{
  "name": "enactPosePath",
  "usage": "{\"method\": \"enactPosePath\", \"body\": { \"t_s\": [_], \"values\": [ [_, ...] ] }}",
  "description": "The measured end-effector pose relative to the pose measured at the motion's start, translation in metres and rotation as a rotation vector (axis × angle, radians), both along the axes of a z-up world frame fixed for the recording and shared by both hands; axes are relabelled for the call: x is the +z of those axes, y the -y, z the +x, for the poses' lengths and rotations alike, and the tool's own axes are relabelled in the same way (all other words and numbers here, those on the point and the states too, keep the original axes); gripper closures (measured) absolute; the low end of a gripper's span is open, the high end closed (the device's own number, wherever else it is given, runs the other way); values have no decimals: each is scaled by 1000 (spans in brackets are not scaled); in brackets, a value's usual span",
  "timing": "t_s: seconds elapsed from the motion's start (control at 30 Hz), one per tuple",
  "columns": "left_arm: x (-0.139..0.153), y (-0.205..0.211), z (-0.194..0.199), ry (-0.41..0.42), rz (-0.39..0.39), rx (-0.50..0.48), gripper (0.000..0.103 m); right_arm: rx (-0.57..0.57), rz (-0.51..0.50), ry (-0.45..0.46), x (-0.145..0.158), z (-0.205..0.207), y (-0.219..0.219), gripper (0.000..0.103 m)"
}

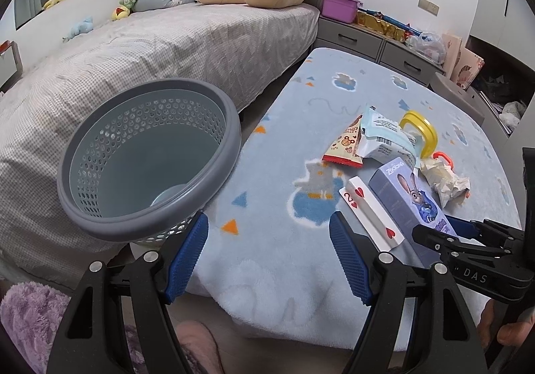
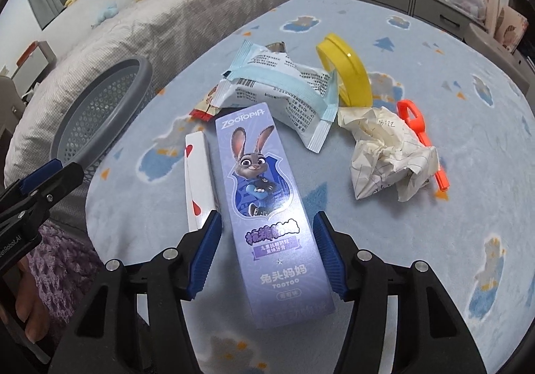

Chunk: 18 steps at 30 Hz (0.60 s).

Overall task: Collect trash
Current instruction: 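Move the right gripper to the purple Zootopia toothpaste box and grasp it, then grasp the white playing card with the left gripper and lift it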

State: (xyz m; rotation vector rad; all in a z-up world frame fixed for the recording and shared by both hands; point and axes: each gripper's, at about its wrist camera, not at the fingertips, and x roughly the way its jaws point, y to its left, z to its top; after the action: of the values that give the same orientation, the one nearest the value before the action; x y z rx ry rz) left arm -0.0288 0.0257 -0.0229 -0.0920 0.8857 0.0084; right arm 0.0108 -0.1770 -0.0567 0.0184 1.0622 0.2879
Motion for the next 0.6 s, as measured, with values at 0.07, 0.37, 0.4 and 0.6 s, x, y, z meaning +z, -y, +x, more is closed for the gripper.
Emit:
{"method": "enactPosePath", "body": {
  "t_s": [0.07,0.37,0.4,0.6],
  "values": [
    [0,0,0,-1,-4,-2,31,-10,-3,13,2,0,0,47],
    [-3,2,-1,-4,-6,-9,31,-1,-19,22,-1,11,-6,47],
    [-3,2,-1,-5,-6,-10,31,1,-21,18,-3,12,-7,46],
    [-7,4,-1,-14,-7,-18,31,16,-40,9,-10,15,-14,56]
  ]
}}
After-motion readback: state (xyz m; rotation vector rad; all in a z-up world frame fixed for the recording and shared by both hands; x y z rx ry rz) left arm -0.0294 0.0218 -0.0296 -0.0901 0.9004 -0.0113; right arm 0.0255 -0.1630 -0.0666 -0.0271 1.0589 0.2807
